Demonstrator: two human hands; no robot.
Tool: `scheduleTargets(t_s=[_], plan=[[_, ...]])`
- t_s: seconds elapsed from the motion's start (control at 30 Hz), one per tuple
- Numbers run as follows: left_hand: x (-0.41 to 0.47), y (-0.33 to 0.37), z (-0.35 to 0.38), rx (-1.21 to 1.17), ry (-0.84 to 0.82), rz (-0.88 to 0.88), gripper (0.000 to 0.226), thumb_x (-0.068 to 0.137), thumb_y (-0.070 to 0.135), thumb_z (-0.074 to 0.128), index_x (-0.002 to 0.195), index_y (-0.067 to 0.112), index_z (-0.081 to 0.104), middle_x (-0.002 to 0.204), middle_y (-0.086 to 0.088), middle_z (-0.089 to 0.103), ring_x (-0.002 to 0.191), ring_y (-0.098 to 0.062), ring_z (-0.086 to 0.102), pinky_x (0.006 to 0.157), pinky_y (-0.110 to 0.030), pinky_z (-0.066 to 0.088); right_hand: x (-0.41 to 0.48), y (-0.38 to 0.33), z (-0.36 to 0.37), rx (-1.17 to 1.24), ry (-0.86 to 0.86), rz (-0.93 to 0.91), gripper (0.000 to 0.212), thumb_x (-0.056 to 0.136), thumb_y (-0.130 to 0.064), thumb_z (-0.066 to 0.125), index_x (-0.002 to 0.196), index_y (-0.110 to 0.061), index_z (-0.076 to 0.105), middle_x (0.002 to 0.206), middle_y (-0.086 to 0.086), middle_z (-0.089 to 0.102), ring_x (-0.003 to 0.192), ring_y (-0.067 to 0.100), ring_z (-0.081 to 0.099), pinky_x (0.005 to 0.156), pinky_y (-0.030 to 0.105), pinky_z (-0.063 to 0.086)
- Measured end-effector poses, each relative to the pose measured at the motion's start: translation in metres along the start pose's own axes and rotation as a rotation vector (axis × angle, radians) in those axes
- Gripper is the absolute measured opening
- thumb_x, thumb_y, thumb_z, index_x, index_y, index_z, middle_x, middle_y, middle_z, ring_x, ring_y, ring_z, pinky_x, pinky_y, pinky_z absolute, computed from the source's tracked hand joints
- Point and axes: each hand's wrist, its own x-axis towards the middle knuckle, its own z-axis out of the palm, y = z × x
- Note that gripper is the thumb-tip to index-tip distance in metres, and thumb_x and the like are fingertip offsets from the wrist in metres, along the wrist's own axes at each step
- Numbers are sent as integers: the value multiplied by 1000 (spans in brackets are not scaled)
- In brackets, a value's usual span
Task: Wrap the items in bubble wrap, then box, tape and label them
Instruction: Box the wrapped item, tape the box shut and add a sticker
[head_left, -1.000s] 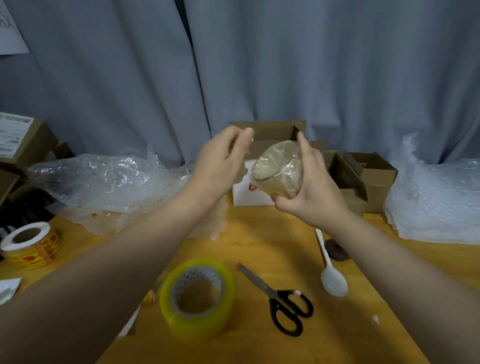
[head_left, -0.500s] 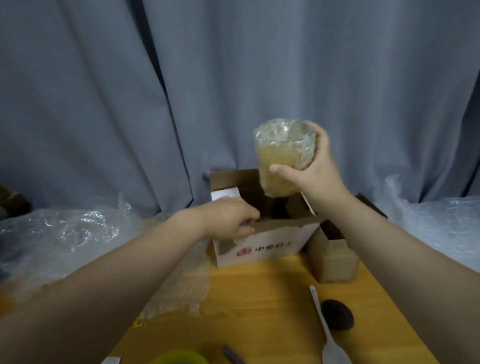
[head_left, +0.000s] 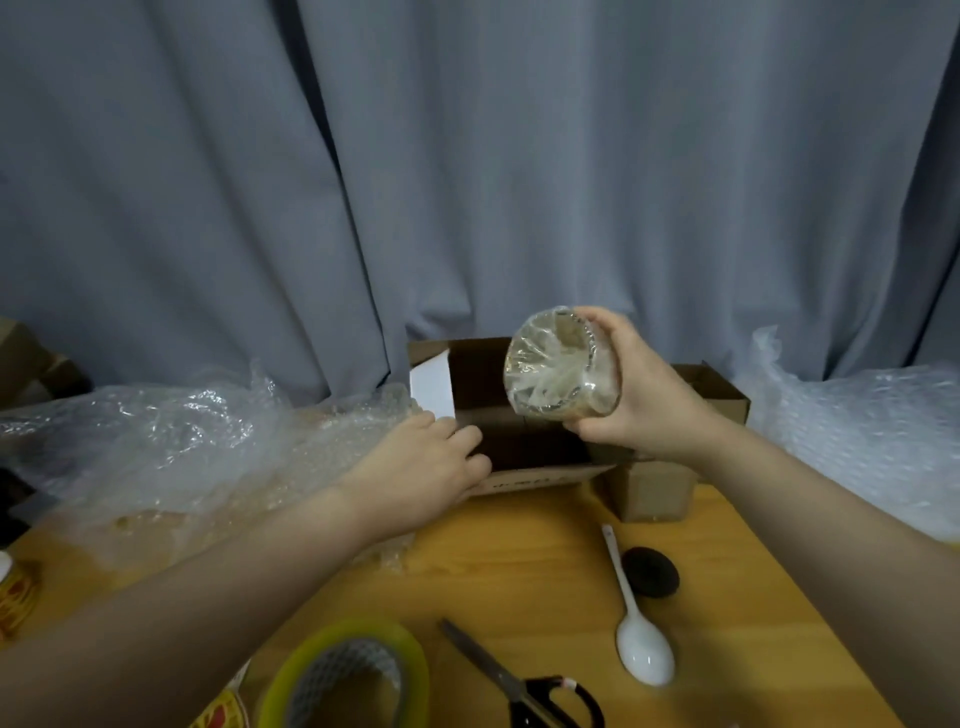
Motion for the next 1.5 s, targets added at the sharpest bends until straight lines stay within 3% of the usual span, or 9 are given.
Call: scheduleTargets(t_s=[0.17, 0.3, 0.43, 0.57, 0.73, 0.87, 1.0, 1.23, 1.5], plan=[[-16, 2, -4, -45, -46, -95, 32, 65, 16, 84, 76, 20, 55, 68, 0, 48, 51, -14, 45, 48, -24, 25, 3, -13, 11, -646, -101, -161, 99, 64, -35, 79, 145, -30, 22, 141, -7, 39, 127, 16, 37, 104, 34, 35], [-14, 13, -9, -14, -11, -10, 13, 72, 12, 66, 75, 18, 54, 68, -1, 49, 51, -17, 48, 49, -25, 23, 25, -21, 51, -657, -355, 12, 101, 66, -30, 80, 147, -22, 21, 140, 3, 27, 120, 25, 42, 83, 31, 48], [-22, 13, -15, -46, 11, -76, 23, 77, 20, 36, 73, 21, 58, 67, 1, 51, 51, -14, 50, 53, -22, 22, 39, -5, 78, -745, -471, 173, 91, 78, -7, 69, 150, -24, 16, 146, 5, 29, 127, 32, 39, 96, 48, 47], [-25, 14, -10, -139, -8, -150, 23, 93, 18, 33, 97, 16, 56, 90, -5, 51, 75, -20, 52, 63, -26, 25, 45, -1, 83, -608, -534, 299, 86, 88, -3, 56, 153, -29, 7, 147, 7, 40, 124, 28, 47, 94, 39, 49], [2, -8, 7, -226, 89, -340, 18, 97, 23, 48, 101, 7, 58, 95, -10, 55, 82, -27, 57, 66, -36, 39, 61, -37, 73, -336, -263, 203, 28, 99, -33, 45, 106, -17, 67, 106, 5, 68, 95, 21, 61, 85, 36, 49], [3, -31, 18, -514, 110, -534, 31, 95, 15, 50, 125, 6, 51, 134, -10, 45, 112, -30, 53, 92, -41, 43, 51, -56, 86, -374, -90, 115, 28, 100, -29, 37, 107, -18, 62, 96, 4, 67, 91, 26, 62, 76, 39, 49], [-40, -61, 24, -579, 192, -699, 39, 94, 19, 52, 130, 5, 49, 140, -9, 40, 123, -28, 47, 103, -35, 37, 49, -65, 105, -484, 132, -143, 33, 88, -14, 58, 121, -11, 61, 121, 11, 62, 119, 31, 53, 98, 41, 43], [-170, -110, 77, -239, -466, -1062, 58, 89, 34, 60, 135, 9, 36, 139, -12, 34, 124, -30, 42, 97, -39, 43, 56, -93, 183, -435, -41, -402, 25, 81, -16, 61, 106, -13, 66, 119, 9, 60, 118, 30, 53, 99, 42, 45], [-193, -138, 128, -243, -515, -1144, 28, 90, 7, 53, 119, 7, 51, 127, -11, 41, 97, -29, 59, 80, -35, 52, 58, -88, 239, -250, -255, -98, 34, 95, -20, 45, 127, -19, 56, 135, -1, 46, 130, 16, 33, 106, 26, 28]])
